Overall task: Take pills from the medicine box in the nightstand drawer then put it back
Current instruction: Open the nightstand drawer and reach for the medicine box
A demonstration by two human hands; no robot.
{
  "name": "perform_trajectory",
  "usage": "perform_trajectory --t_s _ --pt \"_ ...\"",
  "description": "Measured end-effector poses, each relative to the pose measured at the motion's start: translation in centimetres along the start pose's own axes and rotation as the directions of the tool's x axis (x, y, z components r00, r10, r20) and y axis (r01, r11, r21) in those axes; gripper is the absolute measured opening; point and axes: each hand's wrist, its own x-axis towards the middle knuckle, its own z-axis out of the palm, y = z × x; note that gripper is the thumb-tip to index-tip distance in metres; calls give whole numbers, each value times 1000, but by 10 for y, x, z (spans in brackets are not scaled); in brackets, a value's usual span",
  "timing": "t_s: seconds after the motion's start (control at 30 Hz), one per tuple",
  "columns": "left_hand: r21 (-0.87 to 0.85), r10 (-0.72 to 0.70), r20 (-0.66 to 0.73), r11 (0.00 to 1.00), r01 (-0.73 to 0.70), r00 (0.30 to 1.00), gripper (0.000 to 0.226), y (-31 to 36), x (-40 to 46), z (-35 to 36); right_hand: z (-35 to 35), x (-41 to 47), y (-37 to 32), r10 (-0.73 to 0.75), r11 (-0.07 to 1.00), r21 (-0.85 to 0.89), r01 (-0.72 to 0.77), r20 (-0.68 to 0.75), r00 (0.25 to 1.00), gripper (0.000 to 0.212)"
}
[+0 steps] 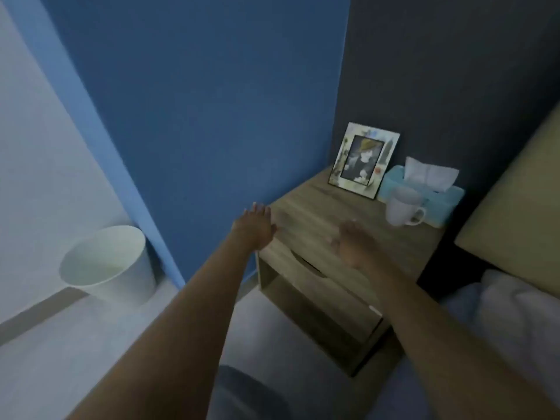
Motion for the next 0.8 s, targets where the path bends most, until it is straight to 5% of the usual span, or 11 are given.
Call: perform_trajectory --t_s 0.23,0.47,0.8 --pt "-394 -121 190 899 188 974 72 2 45 138 96 45 50 43 999 14 -43 -29 999 58" --pt "-875 -249 164 410 257 954 84 34 72 184 124 58 65 17 998 65 -4 -202 979 58" --pt "-908 -367 80 357 220 927 68 47 57 193 123 56 67 34 997 77 -19 -194 980 57"
